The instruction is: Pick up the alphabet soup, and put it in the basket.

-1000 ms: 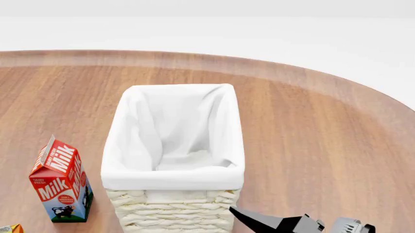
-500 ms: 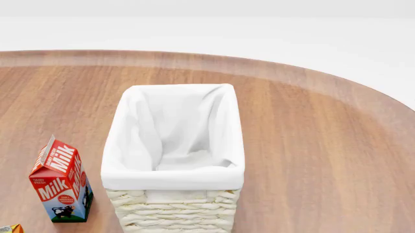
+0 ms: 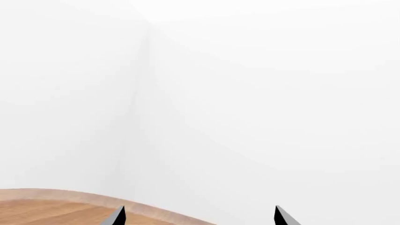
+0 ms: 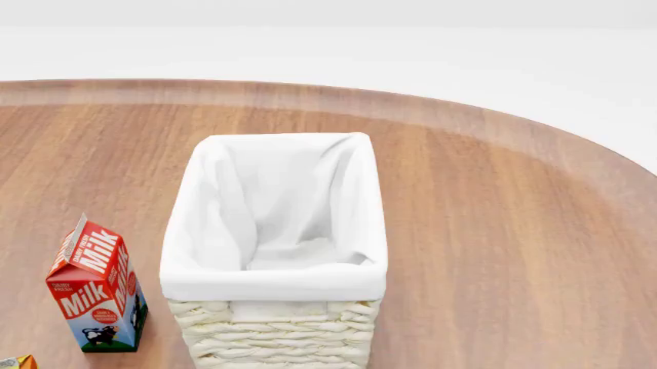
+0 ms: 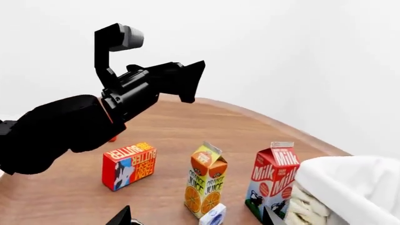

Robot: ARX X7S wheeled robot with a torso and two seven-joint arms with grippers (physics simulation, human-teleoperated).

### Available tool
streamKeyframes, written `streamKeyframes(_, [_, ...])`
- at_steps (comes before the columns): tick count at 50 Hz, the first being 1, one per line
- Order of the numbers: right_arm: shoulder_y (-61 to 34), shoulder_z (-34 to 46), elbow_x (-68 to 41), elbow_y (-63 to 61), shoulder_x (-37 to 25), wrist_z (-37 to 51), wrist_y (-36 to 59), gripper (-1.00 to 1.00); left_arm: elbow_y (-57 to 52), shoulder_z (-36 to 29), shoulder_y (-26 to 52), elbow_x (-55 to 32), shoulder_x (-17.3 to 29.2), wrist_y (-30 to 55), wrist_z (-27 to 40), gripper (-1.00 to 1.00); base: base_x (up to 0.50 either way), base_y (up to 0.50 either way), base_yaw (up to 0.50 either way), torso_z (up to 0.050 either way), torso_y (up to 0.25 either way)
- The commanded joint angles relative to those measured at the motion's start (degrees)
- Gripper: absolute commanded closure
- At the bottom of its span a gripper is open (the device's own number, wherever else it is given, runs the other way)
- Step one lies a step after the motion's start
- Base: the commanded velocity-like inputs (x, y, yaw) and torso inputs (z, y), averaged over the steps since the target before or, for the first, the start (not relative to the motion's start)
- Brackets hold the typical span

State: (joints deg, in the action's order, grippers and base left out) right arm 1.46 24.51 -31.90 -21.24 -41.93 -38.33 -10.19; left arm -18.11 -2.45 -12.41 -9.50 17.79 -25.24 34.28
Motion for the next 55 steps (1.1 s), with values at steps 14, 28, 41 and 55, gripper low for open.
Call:
streamKeyframes(14, [1.8, 2.0, 2.9, 4.1, 1.2, -2.6, -3.7, -1.0, 0.2, -0.2, 0.1, -0.1, 0.3, -0.4, 0.3, -1.0, 0.0, 0.0, 0.0, 0.0, 0.0])
streamKeyframes(28, [3.3, 2.6, 5.9, 6.8, 2.3, -2.8, -6.6, -1.0, 0.7, -0.5, 0.3, 0.2, 0.4, -0.5, 0.4, -1.0, 0.0, 0.0, 0.0, 0.0, 0.0])
streamKeyframes(41, [4.3, 3.3, 9.3, 10.1, 4.1, -2.8, -10.0, -1.0, 0.9, -0.7, 0.3, 0.1, 0.6, -0.8, 0.5, -1.0, 0.0, 0.0, 0.0, 0.0, 0.0])
streamKeyframes(55, [4.9, 3.9, 10.6, 9.8, 4.3, -2.7, -10.8, -1.0, 1.1, -0.9, 0.5, 0.1, 0.7, -0.8, 0.6, -1.0, 0.0, 0.0, 0.0, 0.0, 0.0])
